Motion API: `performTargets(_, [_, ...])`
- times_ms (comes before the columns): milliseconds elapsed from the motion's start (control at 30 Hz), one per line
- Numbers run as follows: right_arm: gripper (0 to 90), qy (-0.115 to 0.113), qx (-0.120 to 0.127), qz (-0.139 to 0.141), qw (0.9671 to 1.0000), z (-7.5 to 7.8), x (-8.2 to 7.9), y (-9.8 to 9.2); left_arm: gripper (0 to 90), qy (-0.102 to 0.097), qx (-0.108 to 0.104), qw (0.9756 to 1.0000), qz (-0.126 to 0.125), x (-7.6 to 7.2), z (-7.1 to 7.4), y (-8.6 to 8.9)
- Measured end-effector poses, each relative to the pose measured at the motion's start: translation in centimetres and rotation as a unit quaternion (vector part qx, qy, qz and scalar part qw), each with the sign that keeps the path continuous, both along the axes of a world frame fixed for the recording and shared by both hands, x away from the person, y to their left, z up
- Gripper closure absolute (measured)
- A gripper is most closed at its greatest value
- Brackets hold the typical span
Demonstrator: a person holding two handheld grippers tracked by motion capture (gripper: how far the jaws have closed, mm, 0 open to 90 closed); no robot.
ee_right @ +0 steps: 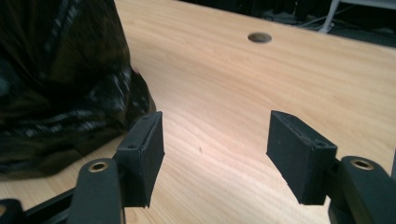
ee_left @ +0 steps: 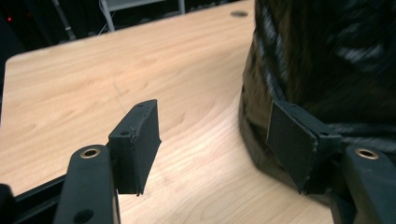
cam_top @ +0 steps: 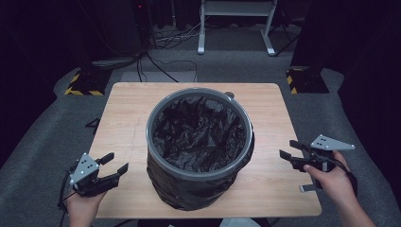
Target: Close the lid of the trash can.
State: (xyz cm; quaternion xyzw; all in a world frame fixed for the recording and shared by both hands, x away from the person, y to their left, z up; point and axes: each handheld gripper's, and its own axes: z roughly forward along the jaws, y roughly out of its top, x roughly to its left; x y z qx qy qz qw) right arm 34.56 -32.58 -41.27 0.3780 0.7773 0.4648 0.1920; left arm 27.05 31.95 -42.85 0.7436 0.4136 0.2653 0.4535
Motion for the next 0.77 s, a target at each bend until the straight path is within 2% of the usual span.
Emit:
performTargets(133, [36.2, 0.013, -0.003, -0.007, 0.9999, -1.6, 0.0, -0.4, 34.6, 0.007, 0.007, 1.0, 0.001, 0.1, -0.9, 0.1])
performTargets(267, [36.2, 0.029, -0.018, -0.01, 0.9994, -3.2, 0.0, -0.7, 34.6, 0.016, 0.014, 0.9998, 0.003, 0.2, -1.8, 0.2])
performTargets(367, [35.5, 0.038, -0.034, -0.012, 0.9986, -4.3, 0.0, -0.8, 34.6, 0.027, 0.019, 0.9994, 0.007, 0.3, -2.6, 0.4])
performTargets(467, [35.5, 0.046, -0.039, -0.013, 0.9981, -5.4, 0.0, -0.9, 34.6, 0.042, 0.024, 0.9988, 0.01, 0.5, -3.4, 0.5])
performTargets(667, [35.5, 0.067, -0.043, -0.013, 0.9967, -7.3, 0.1, -0.7, 34.6, 0.051, 0.019, 0.9984, 0.014, 0.4, -4.0, 0.6])
performTargets(767, [35.4, 0.069, -0.046, -0.014, 0.9964, -7.9, 0.0, -0.6, 34.6, 0.052, 0.018, 0.9983, 0.017, 0.5, -4.4, 0.8])
